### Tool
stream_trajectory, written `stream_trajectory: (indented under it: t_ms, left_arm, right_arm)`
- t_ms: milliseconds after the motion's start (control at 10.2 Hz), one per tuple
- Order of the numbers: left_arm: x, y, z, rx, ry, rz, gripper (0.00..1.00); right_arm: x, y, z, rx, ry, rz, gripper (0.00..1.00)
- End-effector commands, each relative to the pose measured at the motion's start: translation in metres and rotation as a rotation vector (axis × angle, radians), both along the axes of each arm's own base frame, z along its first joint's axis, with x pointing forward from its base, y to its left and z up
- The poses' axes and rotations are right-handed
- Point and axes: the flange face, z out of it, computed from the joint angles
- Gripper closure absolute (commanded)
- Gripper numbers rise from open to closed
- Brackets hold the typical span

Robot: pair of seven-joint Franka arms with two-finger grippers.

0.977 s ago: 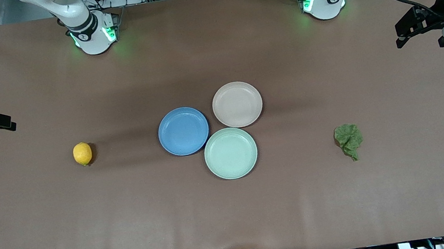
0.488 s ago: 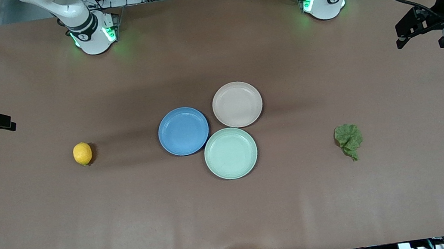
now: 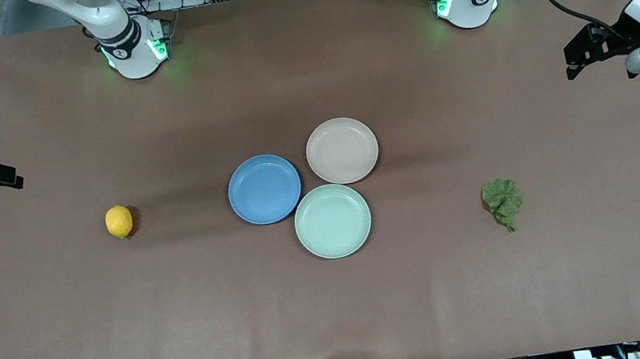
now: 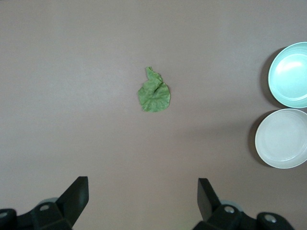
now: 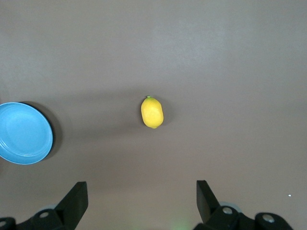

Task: Place lemon and lettuce in plates

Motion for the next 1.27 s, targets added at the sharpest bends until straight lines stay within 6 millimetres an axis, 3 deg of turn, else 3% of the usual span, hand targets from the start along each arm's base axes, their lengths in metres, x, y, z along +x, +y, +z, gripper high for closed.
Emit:
stream_trajectory:
  t_ms: [0, 586, 781, 1172]
  left_arm:
    - [0.001, 0.004, 0.004, 0.004, -0.007, 0.026, 0.00]
    - [0.007, 0.002, -0.017, -0.008, -0.002, 0.028, 0.00]
    - [0.017, 0.003, -0.033, -0.009, 0.003, 0.031, 0.00]
    - [0.060, 0.021, -0.101, -0.005, 0.053, 0.055, 0.00]
  right_arm:
    - [-0.003, -0.001, 0.003, -0.001, 0.001, -0.006, 0.00]
    - [-0.003, -0.002, 0.002, -0.001, 0.002, -0.009, 0.00]
    - [-0.002, -0.001, 0.002, -0.001, 0.002, -0.006, 0.00]
    - [-0.002, -0.001, 0.002, -0.001, 0.002, -0.006, 0.00]
